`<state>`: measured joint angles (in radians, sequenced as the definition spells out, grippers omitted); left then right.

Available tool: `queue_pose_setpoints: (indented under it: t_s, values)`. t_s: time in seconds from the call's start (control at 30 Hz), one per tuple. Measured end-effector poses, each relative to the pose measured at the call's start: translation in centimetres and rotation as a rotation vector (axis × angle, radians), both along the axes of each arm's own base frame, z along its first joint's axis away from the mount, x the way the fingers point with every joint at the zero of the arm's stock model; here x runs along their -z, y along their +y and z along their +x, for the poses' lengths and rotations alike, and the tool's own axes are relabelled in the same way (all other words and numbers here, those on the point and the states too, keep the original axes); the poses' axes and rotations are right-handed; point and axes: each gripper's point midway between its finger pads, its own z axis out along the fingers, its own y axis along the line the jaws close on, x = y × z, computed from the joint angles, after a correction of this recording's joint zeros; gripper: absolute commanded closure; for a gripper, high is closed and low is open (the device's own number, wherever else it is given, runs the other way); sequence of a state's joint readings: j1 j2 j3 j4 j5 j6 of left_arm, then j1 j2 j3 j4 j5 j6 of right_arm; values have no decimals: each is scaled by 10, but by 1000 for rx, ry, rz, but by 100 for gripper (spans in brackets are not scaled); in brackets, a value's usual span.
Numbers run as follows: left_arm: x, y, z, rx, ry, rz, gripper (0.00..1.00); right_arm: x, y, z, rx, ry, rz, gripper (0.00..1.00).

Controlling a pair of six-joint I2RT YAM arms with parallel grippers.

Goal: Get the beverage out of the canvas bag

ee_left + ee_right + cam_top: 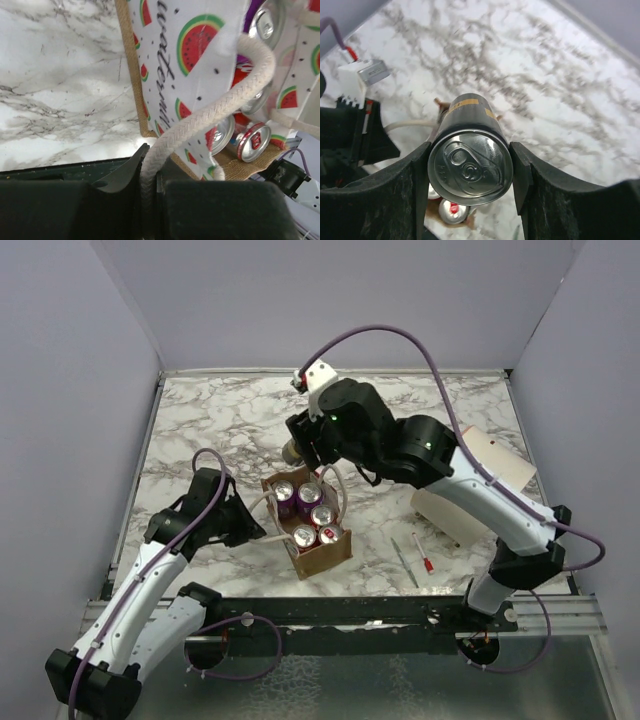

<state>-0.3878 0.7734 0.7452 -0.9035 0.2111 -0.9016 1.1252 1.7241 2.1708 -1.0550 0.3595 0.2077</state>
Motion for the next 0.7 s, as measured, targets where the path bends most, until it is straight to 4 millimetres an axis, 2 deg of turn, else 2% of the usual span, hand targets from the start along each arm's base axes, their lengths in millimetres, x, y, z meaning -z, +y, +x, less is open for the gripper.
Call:
queue_pose_setpoints:
  t_s: [0.1,0.17,0.23,0.3,0.37,0.5,0.53,0.7]
  values:
    - [-9,0,8,5,-24,16,100,-30,-18,15,57,-155,25,98]
    - [-10,0,11,9,-26,25,100,-47,-24,27,100,-237,32,98]
    - [-7,1,12,14,-16,42,100,-59,-27,47,157,-318,25,98]
    - [-5,3,14,19,-12,61,100,-62,-26,65,200,-364,8,98]
    - [-4,4,16,25,-13,76,100,-54,-26,88,244,-380,-20,98]
    - [-4,6,19,38,-16,100,100,-16,-38,134,325,-325,-82,98]
    - [-3,6,19,42,-15,106,100,-2,-46,148,350,-293,-96,98]
    - [3,9,20,66,5,138,100,44,-79,187,429,-143,-93,98]
